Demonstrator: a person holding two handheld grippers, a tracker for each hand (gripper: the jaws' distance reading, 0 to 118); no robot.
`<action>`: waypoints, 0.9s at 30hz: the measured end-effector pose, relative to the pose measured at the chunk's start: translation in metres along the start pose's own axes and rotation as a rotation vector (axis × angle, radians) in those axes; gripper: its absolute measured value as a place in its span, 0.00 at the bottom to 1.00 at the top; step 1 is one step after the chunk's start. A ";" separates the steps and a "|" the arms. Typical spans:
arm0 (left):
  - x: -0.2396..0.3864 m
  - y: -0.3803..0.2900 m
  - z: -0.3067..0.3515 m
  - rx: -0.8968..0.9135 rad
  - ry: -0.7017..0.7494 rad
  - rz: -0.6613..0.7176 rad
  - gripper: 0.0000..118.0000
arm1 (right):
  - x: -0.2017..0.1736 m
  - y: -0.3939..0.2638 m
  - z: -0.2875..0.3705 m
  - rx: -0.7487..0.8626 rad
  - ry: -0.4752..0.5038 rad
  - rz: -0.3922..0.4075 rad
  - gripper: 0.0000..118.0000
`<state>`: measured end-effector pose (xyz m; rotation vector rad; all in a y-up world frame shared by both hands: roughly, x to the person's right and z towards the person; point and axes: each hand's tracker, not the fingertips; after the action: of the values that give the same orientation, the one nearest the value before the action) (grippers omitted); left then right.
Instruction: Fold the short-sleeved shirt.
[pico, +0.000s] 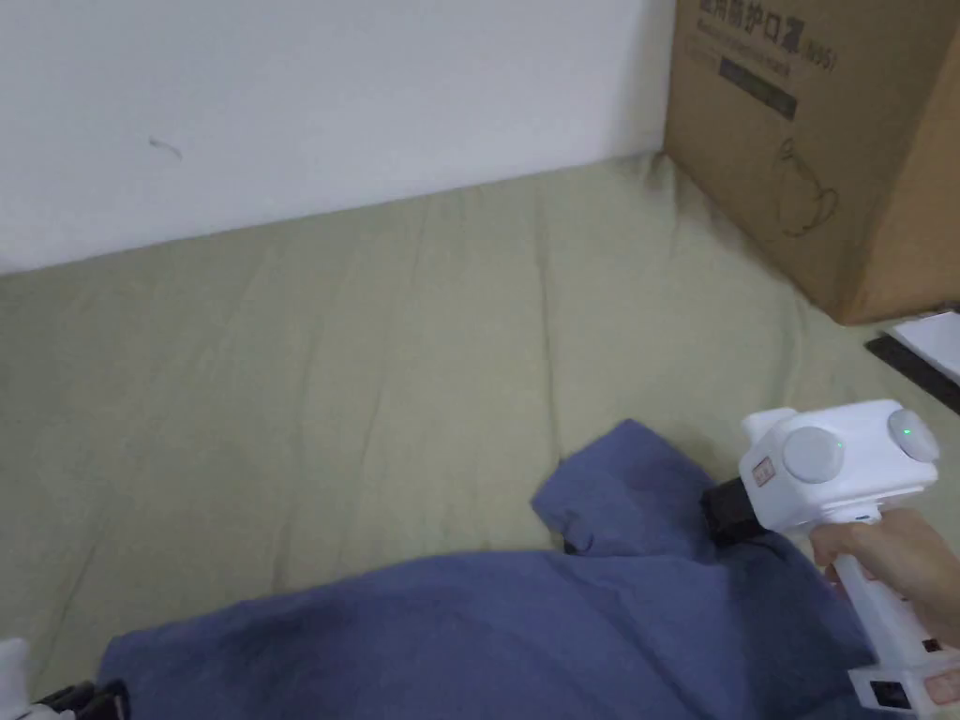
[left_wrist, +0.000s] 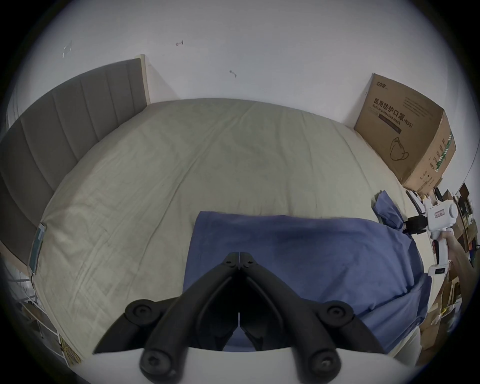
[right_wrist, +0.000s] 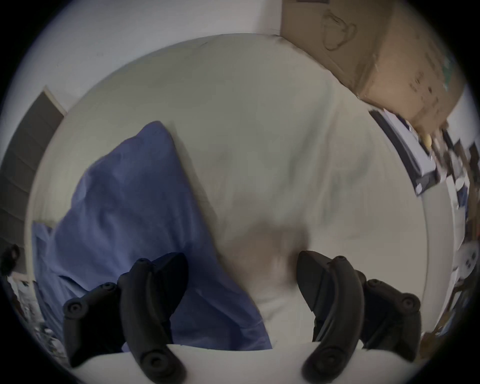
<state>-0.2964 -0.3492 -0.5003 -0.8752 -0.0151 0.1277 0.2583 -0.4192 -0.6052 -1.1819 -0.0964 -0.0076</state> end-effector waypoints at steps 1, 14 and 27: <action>-0.003 0.001 -0.005 -0.028 -0.016 0.007 0.00 | -0.001 0.002 0.005 -0.017 0.008 -0.004 0.76; -0.034 0.068 -0.090 -0.121 0.056 0.084 0.86 | 0.002 0.008 0.034 0.012 0.063 0.013 0.00; -0.030 0.087 -0.100 -0.270 0.037 0.050 0.02 | 0.019 0.011 0.101 0.109 0.145 -0.111 0.00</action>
<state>-0.3289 -0.3744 -0.6297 -1.1481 0.0246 0.1591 0.2710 -0.3207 -0.5753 -1.0628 -0.0335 -0.1833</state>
